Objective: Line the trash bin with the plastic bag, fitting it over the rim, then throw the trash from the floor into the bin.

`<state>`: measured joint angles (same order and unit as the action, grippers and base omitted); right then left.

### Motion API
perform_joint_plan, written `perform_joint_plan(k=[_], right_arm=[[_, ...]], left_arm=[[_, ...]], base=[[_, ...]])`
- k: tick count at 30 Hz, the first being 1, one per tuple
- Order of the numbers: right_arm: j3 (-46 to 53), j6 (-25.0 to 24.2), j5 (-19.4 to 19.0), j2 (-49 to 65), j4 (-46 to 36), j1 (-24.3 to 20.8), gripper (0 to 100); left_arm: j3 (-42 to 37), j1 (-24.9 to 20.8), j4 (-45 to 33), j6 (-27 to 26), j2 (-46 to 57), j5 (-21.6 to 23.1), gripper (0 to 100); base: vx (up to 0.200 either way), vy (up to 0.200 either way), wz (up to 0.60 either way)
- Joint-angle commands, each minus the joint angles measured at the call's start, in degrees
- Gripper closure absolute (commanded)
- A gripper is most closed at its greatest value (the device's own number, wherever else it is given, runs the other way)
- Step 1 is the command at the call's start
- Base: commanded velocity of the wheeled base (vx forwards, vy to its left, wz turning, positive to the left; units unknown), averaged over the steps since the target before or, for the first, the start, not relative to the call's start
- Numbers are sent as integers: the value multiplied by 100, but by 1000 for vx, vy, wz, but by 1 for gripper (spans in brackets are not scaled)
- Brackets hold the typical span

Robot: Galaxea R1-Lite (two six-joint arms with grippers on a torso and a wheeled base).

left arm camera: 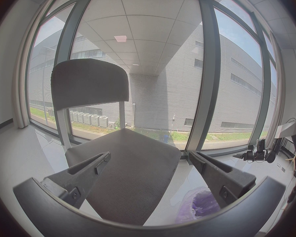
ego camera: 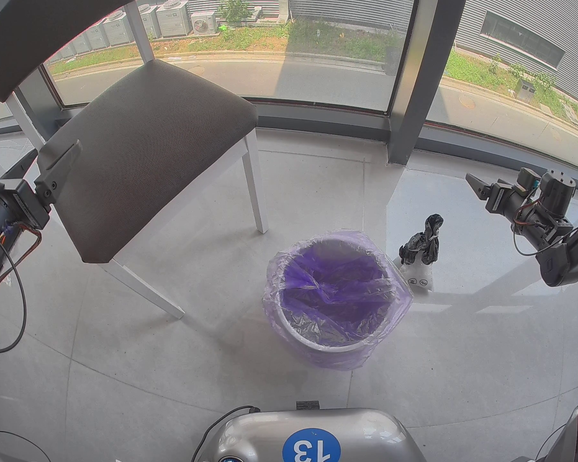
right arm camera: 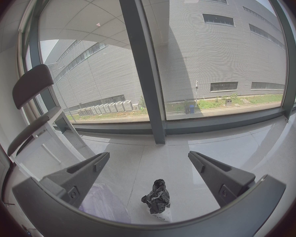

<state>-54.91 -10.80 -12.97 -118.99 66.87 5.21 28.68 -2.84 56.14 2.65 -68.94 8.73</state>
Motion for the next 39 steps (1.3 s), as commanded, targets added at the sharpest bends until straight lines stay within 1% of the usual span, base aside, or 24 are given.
perform_joint_plan(k=[1, 2, 6, 10, 14, 17, 21, 25, 29, 33, 34, 35, 36, 39], right_arm=[[-213, -36, -12, -678, 81, 60, 0], [-213, -45, -12, -731, 107, 60, 0], [-231, -80, -12, -880, 160, 60, 0], [-486, -89, -12, -1214, 151, 60, 0], [-539, -98, -21, -1381, 143, 68, 0], [-670, -142, -30, -1768, 160, 68, 0], [-750, -291, -39, -1926, 143, -2, 0], [-794, -300, -144, -2119, 160, -37, 0], [-969, -309, -144, -2313, 169, -90, 0], [-1136, -625, -144, -2515, 301, -151, 0], [-1136, -625, -144, -2515, 301, -151, 0], [-1242, -801, -144, -2620, 424, -178, 0], [-1286, -862, -144, -2682, 494, -204, 0], [-1365, -880, -136, -2875, 591, -230, 0]], left_arm=[[-3, 135, 29, -1, -173, 6, 0], [14, 196, 73, -1, -190, 6, 0], [6, 187, 196, -89, -102, 15, 0], [6, 179, 196, -150, -111, 24, 0], [-38, 170, 196, -159, -129, 24, 0], [-38, 187, 196, -159, -243, 6, 0], [-161, 196, 178, -168, -269, -3, 0], [-276, 214, 187, -273, -269, -12, 0], [-311, 205, 187, -326, -269, -12, 0], [-328, 205, 187, -458, -261, -12, 0], [-328, 205, 187, -458, -261, -12, 0], [-364, 205, 196, -519, -243, -3, 0], [-390, 214, 196, -528, -234, -3, 0], [-434, 205, 196, -528, -217, -3, 0]], base=[[0, 0, 0], [0, 0, 0], [0, 0, 0], [0, 0, 0], [0, 0, 0], [0, 0, 0], [0, 0, 0], [0, 0, 0], [0, 0, 0], [0, 0, 0], [0, 0, 0], [0, 0, 0], [0, 0, 0], [0, 0, 0]])
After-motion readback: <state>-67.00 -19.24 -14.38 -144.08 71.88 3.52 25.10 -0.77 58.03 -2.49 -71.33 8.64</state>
